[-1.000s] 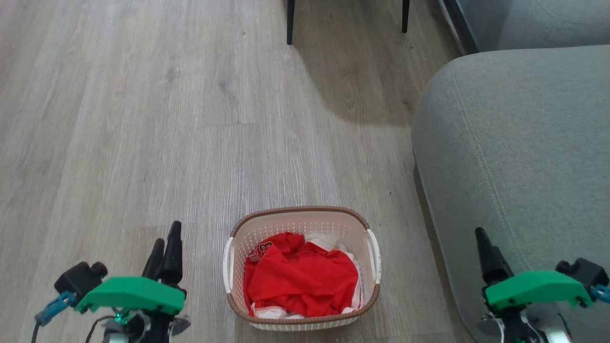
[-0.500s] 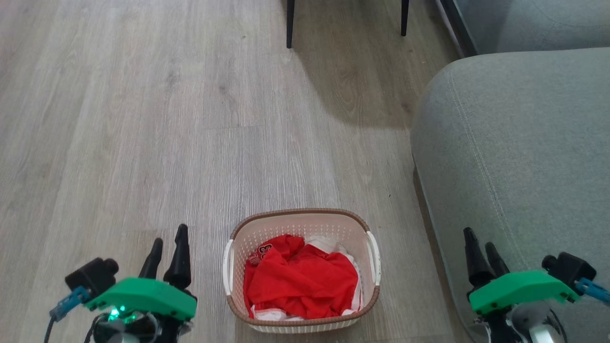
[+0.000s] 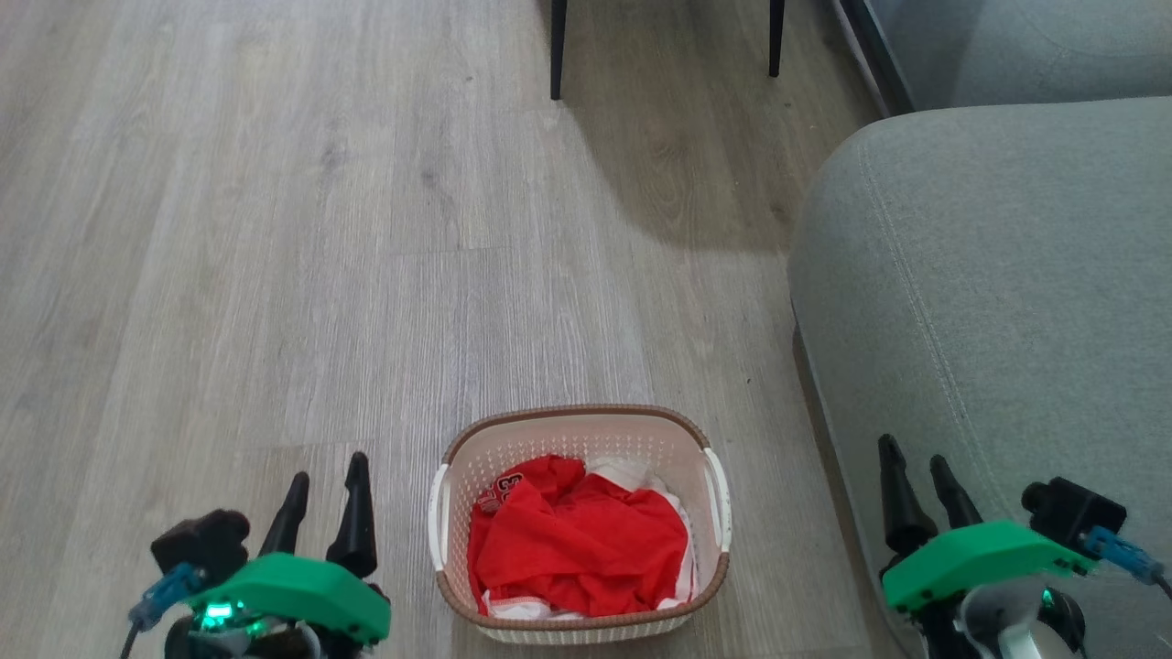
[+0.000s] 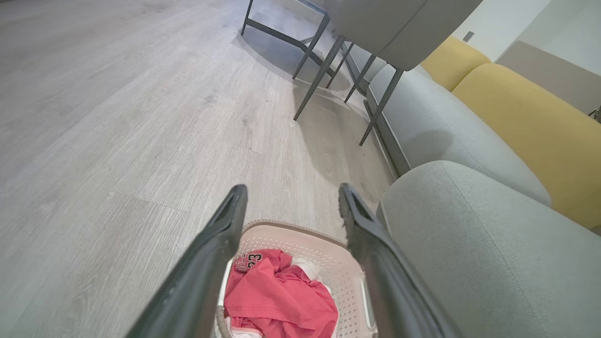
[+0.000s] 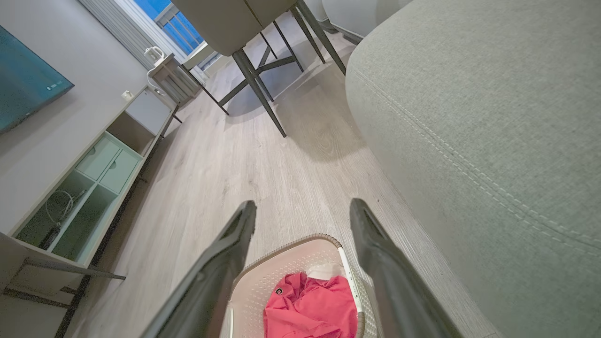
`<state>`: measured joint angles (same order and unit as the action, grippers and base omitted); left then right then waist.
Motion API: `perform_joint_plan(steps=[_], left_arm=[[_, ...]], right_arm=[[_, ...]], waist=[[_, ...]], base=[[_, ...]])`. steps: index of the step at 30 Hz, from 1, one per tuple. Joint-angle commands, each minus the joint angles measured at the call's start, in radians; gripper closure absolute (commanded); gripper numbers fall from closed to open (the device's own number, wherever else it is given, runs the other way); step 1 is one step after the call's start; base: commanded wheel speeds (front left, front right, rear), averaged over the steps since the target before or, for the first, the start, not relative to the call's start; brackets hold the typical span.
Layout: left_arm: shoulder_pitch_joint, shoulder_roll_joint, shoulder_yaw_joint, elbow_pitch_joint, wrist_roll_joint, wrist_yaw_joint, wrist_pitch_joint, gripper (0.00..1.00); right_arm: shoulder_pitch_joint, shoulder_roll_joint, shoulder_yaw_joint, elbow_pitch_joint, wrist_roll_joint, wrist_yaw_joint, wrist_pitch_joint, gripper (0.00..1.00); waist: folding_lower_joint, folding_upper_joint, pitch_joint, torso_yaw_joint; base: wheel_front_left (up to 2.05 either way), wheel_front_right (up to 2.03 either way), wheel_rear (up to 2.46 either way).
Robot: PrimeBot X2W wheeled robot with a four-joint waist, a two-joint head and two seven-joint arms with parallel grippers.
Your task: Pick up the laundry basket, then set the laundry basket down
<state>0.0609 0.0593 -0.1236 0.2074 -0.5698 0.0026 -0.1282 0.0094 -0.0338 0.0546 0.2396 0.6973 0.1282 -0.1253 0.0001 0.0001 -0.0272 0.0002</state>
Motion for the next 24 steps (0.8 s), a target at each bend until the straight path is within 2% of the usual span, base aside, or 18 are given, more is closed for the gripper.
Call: perform_joint_plan(steps=[1,24], left_arm=[[-0.028,0.016,0.011,-0.039,0.042,0.011,-0.016,0.0],[-0.005,0.025,-0.014,-0.028,0.305,0.037,-0.08,0.0]], right_arm=[[-0.024,-0.011,0.021,-0.043,-0.039,0.002,-0.019,0.0],[-0.014,-0.014,0.066,-0.049,-0.284,0.002,-0.083,0.0]], waist=[[0.0,-0.0001,0.0,0.0],[-0.0001,-0.0001,-0.005,-0.005]], base=[[0.0,0.0,0.0],[0.0,0.0,0.0]])
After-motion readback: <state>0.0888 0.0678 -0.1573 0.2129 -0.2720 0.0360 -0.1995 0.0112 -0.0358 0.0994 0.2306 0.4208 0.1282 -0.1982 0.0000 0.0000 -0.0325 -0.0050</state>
